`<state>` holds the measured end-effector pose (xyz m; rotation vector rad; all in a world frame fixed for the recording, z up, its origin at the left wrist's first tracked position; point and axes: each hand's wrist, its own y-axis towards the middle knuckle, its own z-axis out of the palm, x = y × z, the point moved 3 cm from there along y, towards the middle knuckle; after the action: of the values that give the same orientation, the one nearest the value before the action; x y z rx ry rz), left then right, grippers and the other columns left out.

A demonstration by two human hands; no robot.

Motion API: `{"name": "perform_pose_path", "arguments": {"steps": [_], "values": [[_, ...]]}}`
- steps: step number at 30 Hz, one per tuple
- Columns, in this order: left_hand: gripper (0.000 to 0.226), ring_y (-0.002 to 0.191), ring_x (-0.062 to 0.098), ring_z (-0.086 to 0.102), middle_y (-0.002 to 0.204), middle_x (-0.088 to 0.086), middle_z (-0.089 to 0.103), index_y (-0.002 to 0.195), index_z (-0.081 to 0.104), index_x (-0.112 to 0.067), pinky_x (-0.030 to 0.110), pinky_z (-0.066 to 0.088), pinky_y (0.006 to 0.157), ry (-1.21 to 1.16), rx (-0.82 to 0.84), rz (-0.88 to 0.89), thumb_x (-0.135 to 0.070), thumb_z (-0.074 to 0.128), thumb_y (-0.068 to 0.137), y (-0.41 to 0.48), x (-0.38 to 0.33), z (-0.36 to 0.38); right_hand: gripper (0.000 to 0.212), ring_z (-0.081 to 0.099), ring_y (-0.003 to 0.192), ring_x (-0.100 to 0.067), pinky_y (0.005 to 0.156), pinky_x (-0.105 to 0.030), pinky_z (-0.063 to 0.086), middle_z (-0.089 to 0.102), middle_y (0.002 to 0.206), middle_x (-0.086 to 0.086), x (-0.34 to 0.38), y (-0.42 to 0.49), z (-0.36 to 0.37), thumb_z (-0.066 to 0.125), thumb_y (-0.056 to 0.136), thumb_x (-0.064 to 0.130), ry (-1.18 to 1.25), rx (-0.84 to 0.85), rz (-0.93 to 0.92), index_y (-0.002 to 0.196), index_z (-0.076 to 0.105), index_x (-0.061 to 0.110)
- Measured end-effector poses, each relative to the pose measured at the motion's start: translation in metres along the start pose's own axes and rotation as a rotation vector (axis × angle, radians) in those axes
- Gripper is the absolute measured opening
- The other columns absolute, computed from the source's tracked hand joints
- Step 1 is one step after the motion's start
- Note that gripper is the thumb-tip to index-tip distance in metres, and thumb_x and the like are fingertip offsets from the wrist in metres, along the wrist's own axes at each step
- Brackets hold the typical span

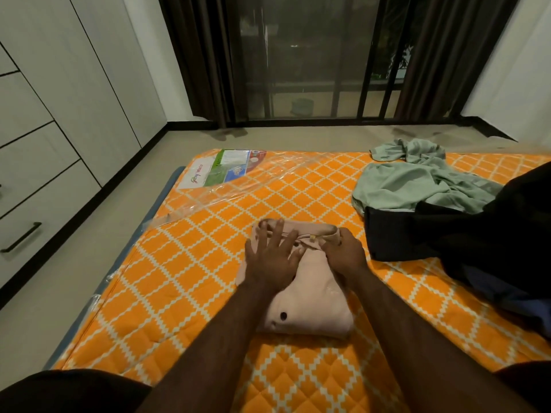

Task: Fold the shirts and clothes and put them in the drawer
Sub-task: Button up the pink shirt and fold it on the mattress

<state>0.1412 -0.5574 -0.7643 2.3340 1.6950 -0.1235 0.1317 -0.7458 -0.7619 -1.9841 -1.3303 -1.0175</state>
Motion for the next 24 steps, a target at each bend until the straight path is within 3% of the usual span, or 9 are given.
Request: {"name": "perform_pose_path", "arguments": {"steps": [3,5,9,12,15,17,19,22,24], "values": [[0.064,0.156,0.037,-0.002,0.171,0.002,0.002,0.156,0.029,-0.043,0.068,0.016,0.115,0.024,-0.159,0.018,-0.069,0.025,0.098,-0.007,0.0,-0.006,0.071,0.051,0.127,-0.041,0.102,-0.047,0.048,0.052,0.14,-0.021,0.005,-0.001,-0.003,0.068,0.09,0.055,-0.107,0.021,0.228,0.139,0.046,0.008],[0.071,0.155,0.039,0.007,0.17,0.008,0.006,0.158,0.023,-0.037,0.064,0.025,0.112,-0.014,-0.247,-0.119,-0.07,0.037,0.096,-0.009,0.001,-0.018,0.09,0.052,0.13,-0.041,0.103,-0.049,0.05,0.049,0.145,-0.02,0.013,-0.002,-0.007,0.068,0.084,0.064,-0.058,0.045,0.35,0.147,0.037,0.007],[0.086,0.139,0.041,0.035,0.157,0.02,0.03,0.158,0.015,-0.017,0.056,0.039,0.107,-0.288,-0.068,-0.677,-0.074,0.033,0.095,-0.014,0.018,-0.035,0.109,0.057,0.126,-0.041,0.096,-0.047,0.054,0.053,0.146,-0.016,0.011,-0.007,-0.007,0.073,0.071,0.075,0.061,0.138,0.453,0.149,0.042,0.004],[0.078,0.133,0.041,0.046,0.149,0.021,0.044,0.152,0.031,-0.006,0.049,0.043,0.103,-0.388,0.036,-0.76,-0.065,0.032,0.101,-0.013,0.029,-0.042,0.12,0.064,0.117,-0.036,0.093,-0.045,0.056,0.061,0.14,-0.011,0.003,-0.012,0.008,0.073,0.051,0.088,0.259,0.28,0.465,0.142,0.056,0.012],[0.065,0.124,0.039,0.056,0.143,0.019,0.053,0.143,0.045,-0.006,0.042,0.049,0.097,-0.497,0.14,-0.731,-0.057,0.033,0.104,-0.011,0.035,-0.036,0.099,0.072,0.103,-0.033,0.09,-0.053,0.059,0.073,0.121,-0.007,-0.005,-0.011,0.021,0.066,0.057,0.086,0.334,0.272,0.354,0.131,0.066,0.019],[0.069,0.127,0.039,0.054,0.148,0.016,0.049,0.149,0.04,-0.009,0.041,0.048,0.097,-0.699,0.182,-0.717,-0.059,0.035,0.102,-0.01,0.037,-0.031,0.068,0.074,0.095,-0.031,0.086,-0.053,0.061,0.076,0.11,-0.005,0.004,-0.021,0.021,0.068,0.079,0.068,0.424,0.23,0.298,0.125,0.068,0.018],[0.066,0.124,0.038,0.055,0.146,0.006,0.052,0.146,0.044,-0.013,0.04,0.049,0.095,-0.958,0.16,-0.687,-0.06,0.039,0.1,-0.007,0.037,-0.03,0.046,0.072,0.099,-0.027,0.081,-0.045,0.061,0.073,0.116,-0.004,0.008,-0.024,0.024,0.066,0.095,0.047,0.522,0.18,0.253,0.13,0.062,0.017],[0.04,0.113,0.037,0.062,0.131,0.008,0.063,0.128,0.06,-0.014,0.043,0.053,0.09,-1.076,0.105,-0.591,-0.043,0.042,0.107,0.0,0.046,-0.035,0.051,0.071,0.104,-0.027,0.086,-0.049,0.06,0.07,0.123,-0.002,0.017,-0.028,0.034,0.069,0.091,0.05,0.586,0.149,0.217,0.133,0.058,0.023],[0.037,0.111,0.038,0.063,0.128,0.015,0.065,0.131,0.062,-0.01,0.041,0.051,0.086,-1.088,0.058,-0.598,-0.034,0.044,0.108,0.003,0.06,-0.043,0.059,0.071,0.104,-0.03,0.089,-0.056,0.059,0.07,0.123,-0.001,0.022,-0.028,0.047,0.071,0.084,0.057,0.613,0.146,0.224,0.133,0.057,0.027]]}}
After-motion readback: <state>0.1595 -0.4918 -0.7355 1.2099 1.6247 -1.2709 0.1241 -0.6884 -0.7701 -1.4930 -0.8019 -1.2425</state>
